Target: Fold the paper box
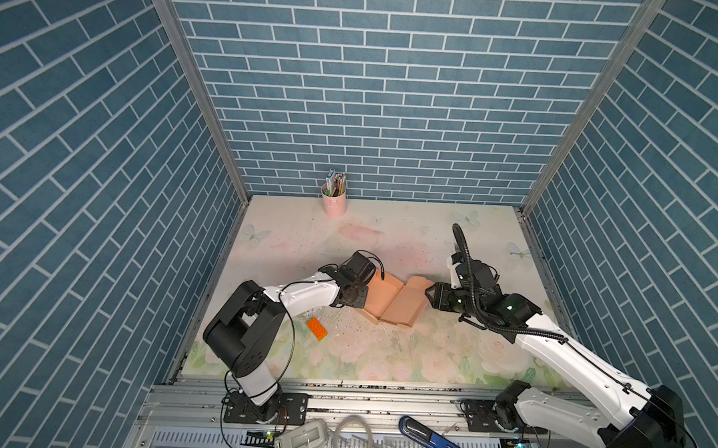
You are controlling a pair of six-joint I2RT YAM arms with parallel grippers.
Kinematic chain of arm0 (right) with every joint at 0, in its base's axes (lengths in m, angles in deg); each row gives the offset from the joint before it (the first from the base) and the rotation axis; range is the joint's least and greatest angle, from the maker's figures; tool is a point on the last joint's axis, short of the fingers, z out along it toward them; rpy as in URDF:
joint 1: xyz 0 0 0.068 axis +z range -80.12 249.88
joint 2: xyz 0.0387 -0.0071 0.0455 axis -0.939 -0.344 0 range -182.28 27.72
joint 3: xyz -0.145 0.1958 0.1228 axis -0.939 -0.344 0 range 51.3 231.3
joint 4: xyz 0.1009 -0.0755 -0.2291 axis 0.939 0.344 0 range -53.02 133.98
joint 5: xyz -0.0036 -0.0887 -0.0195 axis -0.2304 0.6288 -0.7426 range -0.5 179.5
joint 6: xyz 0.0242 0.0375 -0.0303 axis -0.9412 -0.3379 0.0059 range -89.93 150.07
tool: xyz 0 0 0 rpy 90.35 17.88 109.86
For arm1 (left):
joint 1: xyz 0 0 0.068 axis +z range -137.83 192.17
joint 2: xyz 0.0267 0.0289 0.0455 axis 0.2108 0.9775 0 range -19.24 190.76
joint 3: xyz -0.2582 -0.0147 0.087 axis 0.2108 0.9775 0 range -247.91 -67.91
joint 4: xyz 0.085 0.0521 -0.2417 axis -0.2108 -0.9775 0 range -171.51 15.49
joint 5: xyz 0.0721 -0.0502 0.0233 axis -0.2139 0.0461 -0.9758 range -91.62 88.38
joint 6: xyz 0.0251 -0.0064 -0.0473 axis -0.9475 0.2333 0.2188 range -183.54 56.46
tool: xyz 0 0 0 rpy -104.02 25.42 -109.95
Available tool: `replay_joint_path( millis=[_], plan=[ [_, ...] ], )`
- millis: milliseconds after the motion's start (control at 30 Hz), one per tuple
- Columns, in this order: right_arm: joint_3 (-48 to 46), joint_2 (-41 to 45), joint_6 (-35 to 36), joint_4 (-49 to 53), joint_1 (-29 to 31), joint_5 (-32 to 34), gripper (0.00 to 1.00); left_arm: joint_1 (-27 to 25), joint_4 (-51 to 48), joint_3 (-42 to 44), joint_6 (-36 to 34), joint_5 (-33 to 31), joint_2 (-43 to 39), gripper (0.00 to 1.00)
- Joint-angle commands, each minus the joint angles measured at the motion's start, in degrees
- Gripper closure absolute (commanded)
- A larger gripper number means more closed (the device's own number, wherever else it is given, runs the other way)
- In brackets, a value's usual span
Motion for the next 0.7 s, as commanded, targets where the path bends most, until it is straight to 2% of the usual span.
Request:
replay_joint_path(
  millis=[0,267,433,667],
  plan=[
    [-0.8,-0.9,-5.0,-0.2,1.0,1.9,0.53,0.1,0.6,0.5,0.6,0.0,-2.1,0.72],
    [-1.6,-3.8,-6.3,-2.0,1.8,1.7,0.70,0.1,-2.4,-3.0,-0.3,-2.1,-4.4,0.57],
    [-1.0,-5.1,-5.6,-2.1,1.9,2.7,0.80,0.1,-5.5,-4.3,0.1,-3.5,-6.8,0.41],
    [1.3,-8.0,-2.8,-2.3,1.9,4.1,0.88,0.3,-9.3,-2.8,1.8,-4.7,-11.4,0.32]
  ],
)
